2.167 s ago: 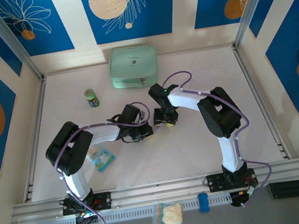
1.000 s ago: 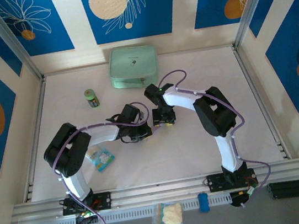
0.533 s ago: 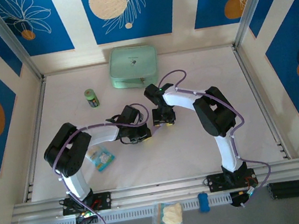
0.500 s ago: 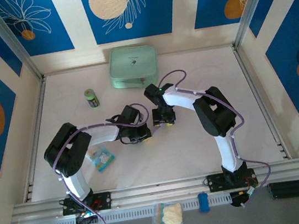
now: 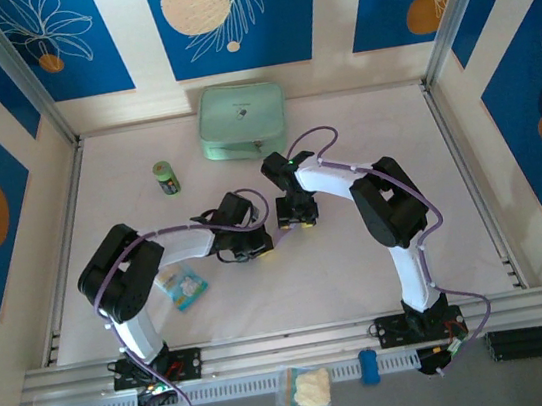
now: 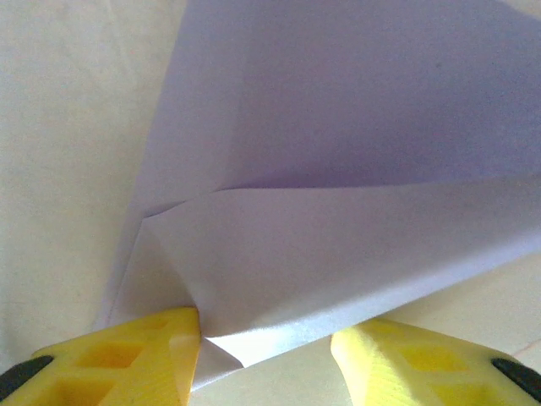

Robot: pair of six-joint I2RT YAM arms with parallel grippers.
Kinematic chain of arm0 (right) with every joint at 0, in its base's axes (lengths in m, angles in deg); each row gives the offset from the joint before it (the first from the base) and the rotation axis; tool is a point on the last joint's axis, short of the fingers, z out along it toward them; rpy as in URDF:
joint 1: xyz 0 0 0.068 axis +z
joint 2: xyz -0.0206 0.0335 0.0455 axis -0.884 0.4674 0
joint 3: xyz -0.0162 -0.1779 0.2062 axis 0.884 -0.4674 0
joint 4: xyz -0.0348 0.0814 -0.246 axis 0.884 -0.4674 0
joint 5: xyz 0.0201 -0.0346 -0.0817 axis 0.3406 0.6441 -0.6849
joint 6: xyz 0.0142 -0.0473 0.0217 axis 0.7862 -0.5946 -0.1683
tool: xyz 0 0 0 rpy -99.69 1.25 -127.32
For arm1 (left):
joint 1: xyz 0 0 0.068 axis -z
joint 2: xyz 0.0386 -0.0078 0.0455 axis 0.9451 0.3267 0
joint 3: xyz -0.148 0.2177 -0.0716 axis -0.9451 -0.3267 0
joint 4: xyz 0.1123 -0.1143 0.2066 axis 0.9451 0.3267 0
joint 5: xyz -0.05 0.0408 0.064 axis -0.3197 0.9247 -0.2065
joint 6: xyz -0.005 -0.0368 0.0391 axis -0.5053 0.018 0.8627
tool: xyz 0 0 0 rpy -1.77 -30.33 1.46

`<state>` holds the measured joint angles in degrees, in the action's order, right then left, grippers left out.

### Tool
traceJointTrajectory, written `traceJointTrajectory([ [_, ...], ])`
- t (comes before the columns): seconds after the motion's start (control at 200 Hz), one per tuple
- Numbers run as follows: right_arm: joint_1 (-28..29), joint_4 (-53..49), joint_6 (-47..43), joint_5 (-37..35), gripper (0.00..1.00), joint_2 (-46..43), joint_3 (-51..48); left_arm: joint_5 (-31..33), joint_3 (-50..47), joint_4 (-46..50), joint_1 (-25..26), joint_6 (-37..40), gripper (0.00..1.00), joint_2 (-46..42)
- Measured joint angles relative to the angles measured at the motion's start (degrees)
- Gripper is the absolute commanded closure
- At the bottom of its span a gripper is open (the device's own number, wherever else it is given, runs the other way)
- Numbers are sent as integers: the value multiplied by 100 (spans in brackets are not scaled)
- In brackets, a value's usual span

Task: Fold a paper plane with a square sheet of paper (pick it up from the middle)
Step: Fold the wing for the fifth time at the center of the table.

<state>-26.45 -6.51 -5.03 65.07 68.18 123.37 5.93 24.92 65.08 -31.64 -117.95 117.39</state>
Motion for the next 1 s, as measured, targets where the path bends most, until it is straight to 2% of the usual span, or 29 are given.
traceJointTrajectory([
  [0.185, 0, 0, 0, 0, 51, 4, 0, -15, -15, -2, -4, 9, 91, -33],
  [0.38, 0, 0, 0, 0, 51, 4, 0, 28, -103, 540, -2, 155, 91, -278],
  [0.755, 0, 0, 0, 0, 51, 4, 0, 44, -116, 562, -4, 240, 91, -365],
  [1.001, -2, 0, 0, 4, 52, 4, 0, -79, -85, -138, -39, -22, 92, -407],
])
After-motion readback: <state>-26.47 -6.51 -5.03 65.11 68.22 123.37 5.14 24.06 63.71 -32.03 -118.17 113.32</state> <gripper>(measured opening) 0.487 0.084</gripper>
